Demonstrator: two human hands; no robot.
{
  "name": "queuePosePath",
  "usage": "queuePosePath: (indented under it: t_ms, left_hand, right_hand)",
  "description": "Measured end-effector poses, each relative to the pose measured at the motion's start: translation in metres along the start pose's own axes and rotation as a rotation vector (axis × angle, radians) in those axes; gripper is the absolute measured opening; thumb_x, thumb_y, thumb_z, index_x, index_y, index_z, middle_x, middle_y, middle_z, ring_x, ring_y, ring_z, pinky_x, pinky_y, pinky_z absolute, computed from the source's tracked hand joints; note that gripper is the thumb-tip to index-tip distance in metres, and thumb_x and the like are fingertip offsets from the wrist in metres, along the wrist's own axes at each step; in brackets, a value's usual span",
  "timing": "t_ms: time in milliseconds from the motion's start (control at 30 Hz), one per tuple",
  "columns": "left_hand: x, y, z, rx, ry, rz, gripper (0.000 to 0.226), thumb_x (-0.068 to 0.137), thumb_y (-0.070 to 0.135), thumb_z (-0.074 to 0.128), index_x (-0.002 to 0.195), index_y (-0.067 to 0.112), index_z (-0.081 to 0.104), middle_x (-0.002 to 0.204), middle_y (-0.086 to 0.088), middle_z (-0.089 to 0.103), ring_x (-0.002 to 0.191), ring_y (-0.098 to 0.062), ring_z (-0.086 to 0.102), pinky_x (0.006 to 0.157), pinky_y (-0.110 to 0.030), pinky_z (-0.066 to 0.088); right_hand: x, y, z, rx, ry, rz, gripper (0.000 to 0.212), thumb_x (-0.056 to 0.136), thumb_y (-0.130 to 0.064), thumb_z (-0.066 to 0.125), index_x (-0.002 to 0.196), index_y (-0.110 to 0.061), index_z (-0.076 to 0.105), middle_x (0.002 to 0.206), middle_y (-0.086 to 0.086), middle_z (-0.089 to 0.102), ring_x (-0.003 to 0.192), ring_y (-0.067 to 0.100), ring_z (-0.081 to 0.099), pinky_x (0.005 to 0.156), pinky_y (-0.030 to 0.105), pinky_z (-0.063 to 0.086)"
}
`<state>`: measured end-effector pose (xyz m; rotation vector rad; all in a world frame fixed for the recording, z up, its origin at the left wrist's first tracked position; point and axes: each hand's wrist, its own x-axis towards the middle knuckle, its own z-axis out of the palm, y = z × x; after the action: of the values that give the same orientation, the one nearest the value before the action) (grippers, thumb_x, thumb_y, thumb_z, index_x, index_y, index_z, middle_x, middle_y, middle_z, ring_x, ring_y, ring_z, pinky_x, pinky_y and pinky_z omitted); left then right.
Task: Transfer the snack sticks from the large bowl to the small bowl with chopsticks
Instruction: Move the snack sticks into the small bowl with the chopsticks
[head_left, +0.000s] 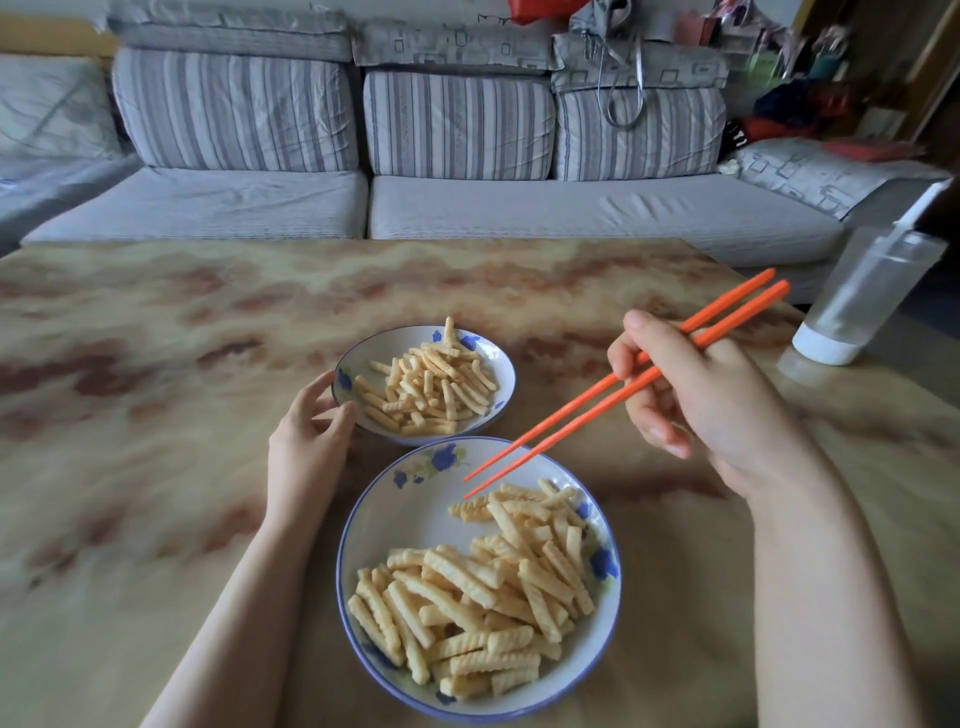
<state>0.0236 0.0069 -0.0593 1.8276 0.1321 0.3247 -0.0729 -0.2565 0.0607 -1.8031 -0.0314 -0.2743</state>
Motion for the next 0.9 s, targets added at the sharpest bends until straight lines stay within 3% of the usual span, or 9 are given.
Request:
queuePosePath:
  t_ms: [200,367,533,667,767,900]
  left_hand:
    - [0.001,0.000,0.000,0.016,0.001,0.001,0.041,0.089,0.017,0.058,0.129,0.028,0.057,0.106,0.002,0.068,0.074,-0.024,0.069,0.055,-0.008,0.045]
    - [-0.001,0.002,-0.001,0.030,0.001,0.009,0.041,0.090,0.017,0.058,0.129,0.027,0.057,0.105,0.001,0.067,0.071,-0.019,0.066,0.055,-0.006,0.043]
    - [-0.002,0.005,-0.001,0.027,0.007,0.004,0.040,0.090,0.016,0.058,0.128,0.026,0.058,0.106,0.000,0.067,0.063,-0.006,0.063,0.051,-0.003,0.042]
    - [-0.002,0.005,-0.001,0.018,0.009,0.000,0.040,0.090,0.016,0.058,0.129,0.026,0.058,0.106,0.001,0.066,0.061,-0.002,0.062,0.050,-0.004,0.043]
    - [-0.003,0.005,-0.002,0.012,0.008,-0.006,0.041,0.090,0.017,0.058,0.129,0.027,0.058,0.109,0.002,0.067,0.063,-0.002,0.064,0.058,-0.011,0.046]
    - [-0.003,0.004,-0.002,0.008,0.011,-0.009,0.041,0.090,0.019,0.058,0.130,0.028,0.058,0.112,0.001,0.067,0.070,-0.008,0.065,0.064,-0.016,0.046]
  right_hand:
    - [0.001,0.004,0.003,-0.049,-0.028,0.069,0.039,0.100,-0.030,0.041,0.070,-0.009,0.054,0.036,0.005,0.039,0.033,0.018,0.029,0.034,0.019,0.023]
    - [0.005,0.007,0.014,-0.008,0.015,0.076,0.041,0.100,-0.032,0.042,0.067,-0.010,0.051,0.038,0.006,0.040,0.033,0.020,0.029,0.035,0.019,0.026]
    - [0.009,0.007,0.026,0.182,0.133,0.029,0.041,0.102,-0.029,0.040,0.066,-0.010,0.049,0.035,0.003,0.039,0.029,0.018,0.030,0.035,0.018,0.023]
    - [0.017,0.011,0.045,0.341,0.283,-0.025,0.042,0.102,-0.025,0.039,0.063,-0.012,0.048,0.035,0.001,0.039,0.028,0.017,0.031,0.035,0.019,0.022]
    - [0.022,0.015,0.062,0.396,0.350,-0.029,0.041,0.102,-0.025,0.038,0.065,-0.011,0.048,0.035,0.001,0.041,0.028,0.017,0.033,0.035,0.018,0.024]
    - [0.027,0.025,0.079,0.355,0.268,-0.050,0.039,0.104,-0.026,0.036,0.071,-0.010,0.050,0.039,0.004,0.049,0.031,0.020,0.042,0.037,0.022,0.029]
